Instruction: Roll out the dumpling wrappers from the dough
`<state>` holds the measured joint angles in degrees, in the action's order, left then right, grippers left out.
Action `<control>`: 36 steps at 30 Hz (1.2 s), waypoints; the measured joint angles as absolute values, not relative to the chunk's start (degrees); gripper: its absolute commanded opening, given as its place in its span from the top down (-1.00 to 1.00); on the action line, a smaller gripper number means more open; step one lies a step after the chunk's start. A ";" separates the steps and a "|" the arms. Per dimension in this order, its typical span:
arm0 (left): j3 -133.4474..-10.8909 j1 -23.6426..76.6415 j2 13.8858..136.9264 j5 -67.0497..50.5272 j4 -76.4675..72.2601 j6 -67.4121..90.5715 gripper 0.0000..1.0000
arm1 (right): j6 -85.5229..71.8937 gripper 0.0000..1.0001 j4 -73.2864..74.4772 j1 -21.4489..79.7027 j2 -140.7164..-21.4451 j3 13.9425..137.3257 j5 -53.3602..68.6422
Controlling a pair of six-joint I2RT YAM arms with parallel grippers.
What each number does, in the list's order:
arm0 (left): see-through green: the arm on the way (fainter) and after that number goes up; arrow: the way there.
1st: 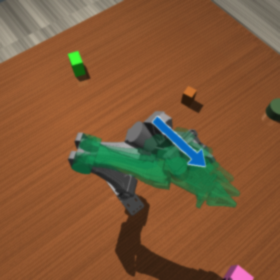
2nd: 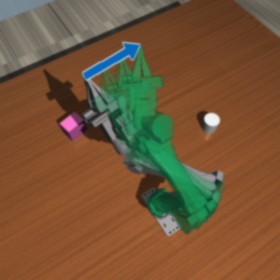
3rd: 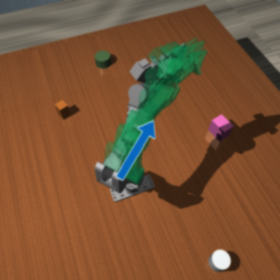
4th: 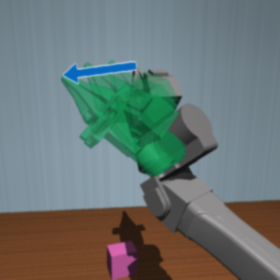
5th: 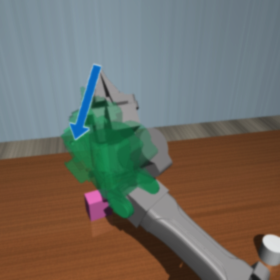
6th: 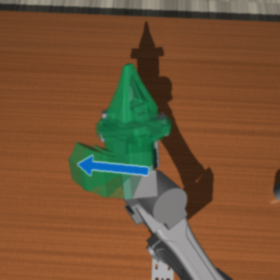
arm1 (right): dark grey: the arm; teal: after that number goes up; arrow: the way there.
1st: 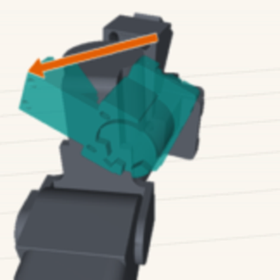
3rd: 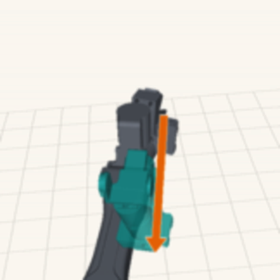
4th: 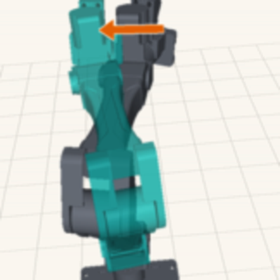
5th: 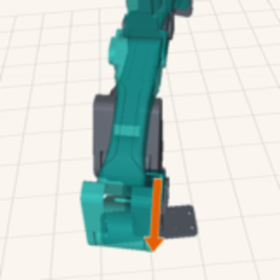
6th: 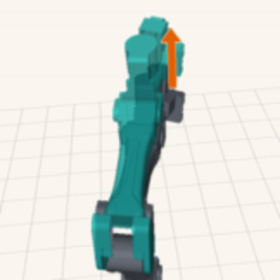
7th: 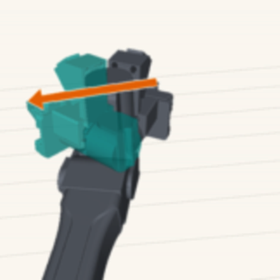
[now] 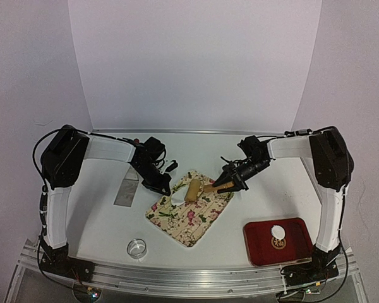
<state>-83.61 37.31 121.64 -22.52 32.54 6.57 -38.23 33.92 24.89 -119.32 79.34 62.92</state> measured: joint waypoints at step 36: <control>-87.00 40.62 125.16 -32.03 32.93 -9.63 1.00 | -24.67 1.00 63.27 27.70 -116.27 92.22 59.53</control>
<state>-87.00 40.62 125.16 -32.03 32.93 -9.63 -24.67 63.27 27.70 -116.27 92.22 59.53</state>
